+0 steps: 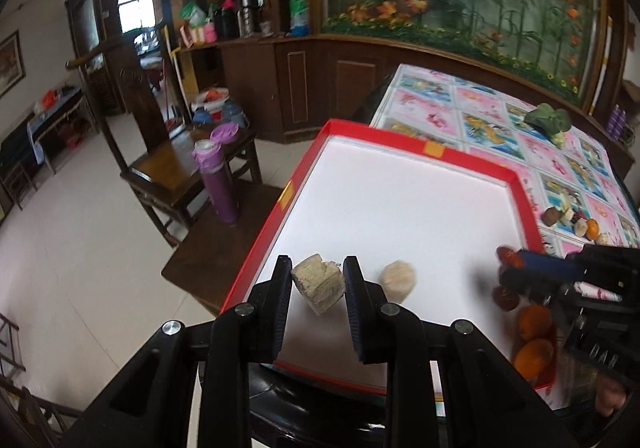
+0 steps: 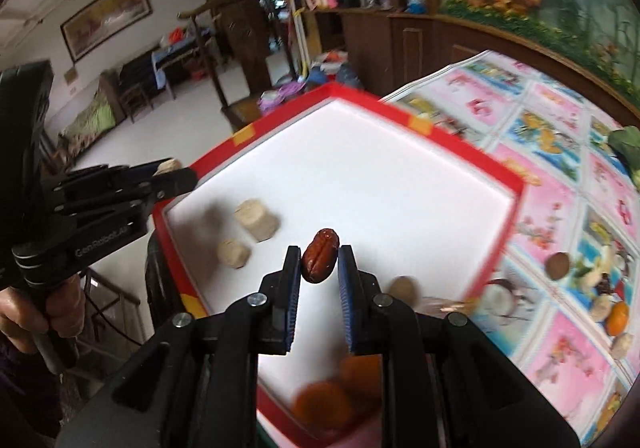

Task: Organize fruits
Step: 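Carry the red date and rice cake into the tray and open both tools, then move both open tools back over the tablecloth items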

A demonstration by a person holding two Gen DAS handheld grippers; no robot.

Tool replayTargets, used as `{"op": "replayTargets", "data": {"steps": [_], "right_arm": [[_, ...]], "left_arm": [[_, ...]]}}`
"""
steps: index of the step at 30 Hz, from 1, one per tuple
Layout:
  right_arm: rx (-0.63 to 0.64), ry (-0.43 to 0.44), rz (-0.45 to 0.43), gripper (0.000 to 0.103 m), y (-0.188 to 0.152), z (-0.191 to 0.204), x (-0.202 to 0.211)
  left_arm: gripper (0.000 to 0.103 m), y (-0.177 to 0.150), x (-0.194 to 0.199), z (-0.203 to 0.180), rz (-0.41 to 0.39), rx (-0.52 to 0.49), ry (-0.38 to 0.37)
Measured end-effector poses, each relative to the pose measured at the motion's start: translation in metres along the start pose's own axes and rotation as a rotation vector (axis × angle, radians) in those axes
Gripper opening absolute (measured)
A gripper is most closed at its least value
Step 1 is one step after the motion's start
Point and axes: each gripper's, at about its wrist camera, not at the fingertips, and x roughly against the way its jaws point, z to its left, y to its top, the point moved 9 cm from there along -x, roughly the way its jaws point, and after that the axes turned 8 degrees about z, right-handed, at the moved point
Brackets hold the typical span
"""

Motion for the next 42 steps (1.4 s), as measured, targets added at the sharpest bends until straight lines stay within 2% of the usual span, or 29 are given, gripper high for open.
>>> {"op": "replayTargets", "data": {"steps": [9, 16, 19, 21, 22, 23, 28, 31, 35, 42], "right_arm": [[-0.023, -0.004, 0.154, 0.021, -0.019, 0.019, -0.039], [-0.010, -0.025, 0.175, 0.021, -0.018, 0.022, -0.039], [-0.009, -0.021, 0.175, 0.021, -0.018, 0.023, -0.040], [0.004, -0.017, 0.177, 0.021, -0.019, 0.024, -0.038], [0.007, -0.006, 0.171, 0.021, -0.018, 0.025, -0.036], [0.011, 0.002, 0.158, 0.021, -0.017, 0.025, -0.034], [0.016, 0.024, 0.049, 0.021, -0.013, 0.015, -0.004], [-0.011, 0.019, -0.006, 0.022, -0.014, -0.003, 0.018], [-0.074, -0.048, -0.061, 0.022, -0.026, -0.047, 0.045], [-0.271, -0.186, -0.085, 0.022, -0.077, -0.153, 0.088]], "left_arm": [[0.025, -0.014, -0.022, 0.005, 0.070, -0.011, -0.026], [0.026, -0.020, -0.033, -0.005, 0.111, -0.050, -0.036], [0.027, -0.022, -0.034, -0.007, 0.119, -0.059, -0.028], [0.031, -0.023, -0.034, -0.009, 0.128, -0.062, -0.031], [0.037, -0.024, -0.034, -0.010, 0.135, -0.063, -0.037], [0.044, -0.023, -0.034, -0.009, 0.138, -0.060, -0.035], [0.046, -0.016, -0.018, -0.009, 0.098, -0.050, 0.002], [0.049, -0.009, -0.007, -0.020, 0.067, -0.071, 0.006], [0.051, -0.001, 0.008, -0.046, 0.032, -0.120, -0.023], [0.055, 0.001, 0.023, -0.117, 0.010, -0.254, -0.106]]}}
